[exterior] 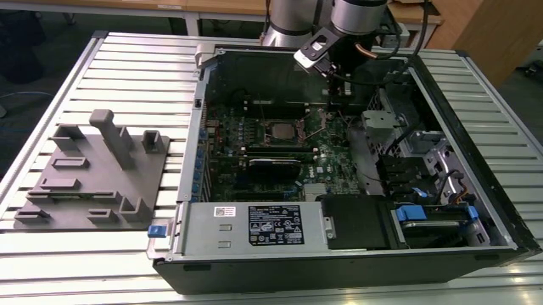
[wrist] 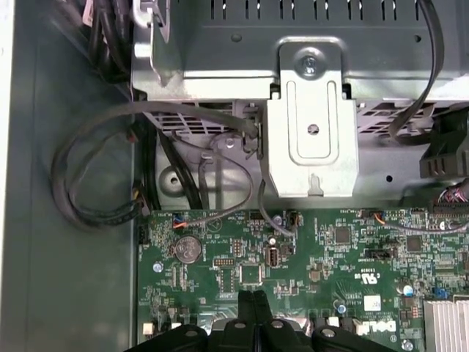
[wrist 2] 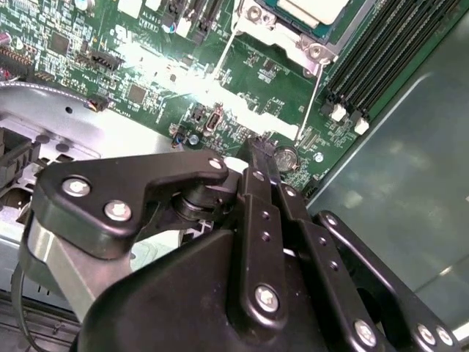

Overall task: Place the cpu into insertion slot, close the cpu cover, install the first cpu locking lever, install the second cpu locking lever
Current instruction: 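Close the cpu cover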

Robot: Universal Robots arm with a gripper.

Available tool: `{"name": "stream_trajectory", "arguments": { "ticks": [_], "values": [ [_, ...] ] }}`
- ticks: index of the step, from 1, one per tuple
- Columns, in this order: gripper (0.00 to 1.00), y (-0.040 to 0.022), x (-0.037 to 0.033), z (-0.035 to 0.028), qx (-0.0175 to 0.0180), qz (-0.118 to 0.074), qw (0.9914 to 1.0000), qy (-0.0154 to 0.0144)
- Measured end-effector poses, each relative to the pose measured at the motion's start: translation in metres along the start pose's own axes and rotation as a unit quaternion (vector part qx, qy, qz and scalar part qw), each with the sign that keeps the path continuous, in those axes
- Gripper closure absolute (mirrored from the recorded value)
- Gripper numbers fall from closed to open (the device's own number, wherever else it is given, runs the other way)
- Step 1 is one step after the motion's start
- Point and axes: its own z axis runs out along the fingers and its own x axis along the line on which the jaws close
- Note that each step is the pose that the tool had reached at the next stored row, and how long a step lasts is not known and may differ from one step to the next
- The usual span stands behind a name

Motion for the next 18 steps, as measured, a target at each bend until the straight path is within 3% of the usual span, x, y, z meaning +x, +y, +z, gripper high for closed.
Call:
{"name": "stream_trajectory", "arguments": {
  "ticks": [7,18],
  "values": [
    [0.9,0.0062,0.0003,0.0034,0.005,0.005,0.99997,-0.0006],
    [0.9,0.0065,0.0002,0.011,0.0056,0.011,0.99992,-0.0011]
  ]
}}
